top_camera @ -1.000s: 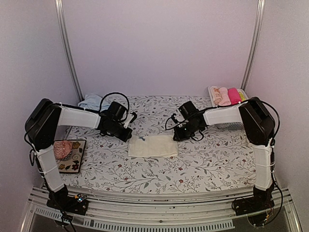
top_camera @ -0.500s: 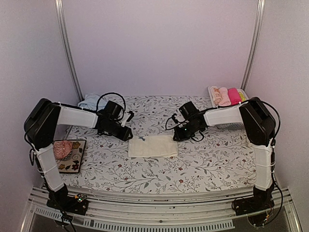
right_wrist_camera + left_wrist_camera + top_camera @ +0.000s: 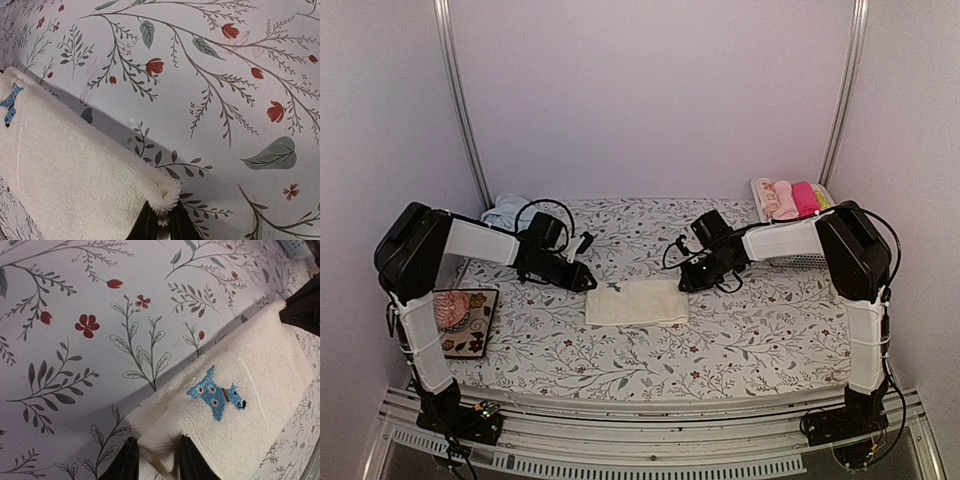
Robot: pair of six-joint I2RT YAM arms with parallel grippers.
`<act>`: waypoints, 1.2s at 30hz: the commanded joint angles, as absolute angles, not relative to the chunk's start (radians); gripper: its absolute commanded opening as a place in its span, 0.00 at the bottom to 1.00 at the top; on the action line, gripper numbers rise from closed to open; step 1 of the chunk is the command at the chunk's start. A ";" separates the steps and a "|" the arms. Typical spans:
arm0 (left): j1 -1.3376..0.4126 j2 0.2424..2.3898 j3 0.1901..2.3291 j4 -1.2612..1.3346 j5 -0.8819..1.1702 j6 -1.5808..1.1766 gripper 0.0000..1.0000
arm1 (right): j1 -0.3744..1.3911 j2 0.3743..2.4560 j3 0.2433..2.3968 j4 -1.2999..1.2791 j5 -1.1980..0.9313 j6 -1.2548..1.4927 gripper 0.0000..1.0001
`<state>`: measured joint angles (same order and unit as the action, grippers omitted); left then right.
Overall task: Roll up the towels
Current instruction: Smooth out the towel at the center of the board.
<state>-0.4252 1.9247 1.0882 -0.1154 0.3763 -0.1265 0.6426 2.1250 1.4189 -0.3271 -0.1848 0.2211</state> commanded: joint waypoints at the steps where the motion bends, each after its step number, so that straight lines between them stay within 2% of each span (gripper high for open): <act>1: -0.419 1.944 1.103 -0.101 0.428 -0.135 0.23 | 0.649 2.121 1.385 -0.377 -0.177 0.227 0.13; 3: -0.417 1.941 1.099 -0.094 0.424 -0.137 0.15 | 0.649 2.121 1.384 -0.376 -0.179 0.227 0.13; 10: -0.417 1.907 1.092 -0.052 0.435 -0.137 0.00 | 0.649 2.126 1.381 -0.373 -0.185 0.227 0.13; 19: -0.418 1.829 1.045 0.028 0.429 -0.120 0.00 | 0.649 2.133 1.385 -0.380 -0.185 0.227 0.13; 27: -0.417 1.858 1.059 0.029 0.426 -0.109 0.00 | 0.650 2.139 1.386 -0.385 -0.186 0.228 0.13; 29: -0.417 1.881 1.075 0.005 0.421 -0.110 0.05 | 0.649 2.139 1.385 -0.386 -0.185 0.227 0.13; 31: -0.417 1.912 1.095 -0.027 0.404 -0.110 0.19 | 0.649 2.137 1.385 -0.388 -0.185 0.224 0.13; 32: -0.417 1.922 1.101 -0.038 0.391 -0.111 0.22 | 0.649 2.136 1.385 -0.388 -0.184 0.224 0.13; 36: -0.417 1.941 1.121 -0.079 0.291 -0.115 0.23 | 0.649 2.132 1.384 -0.387 -0.184 0.223 0.13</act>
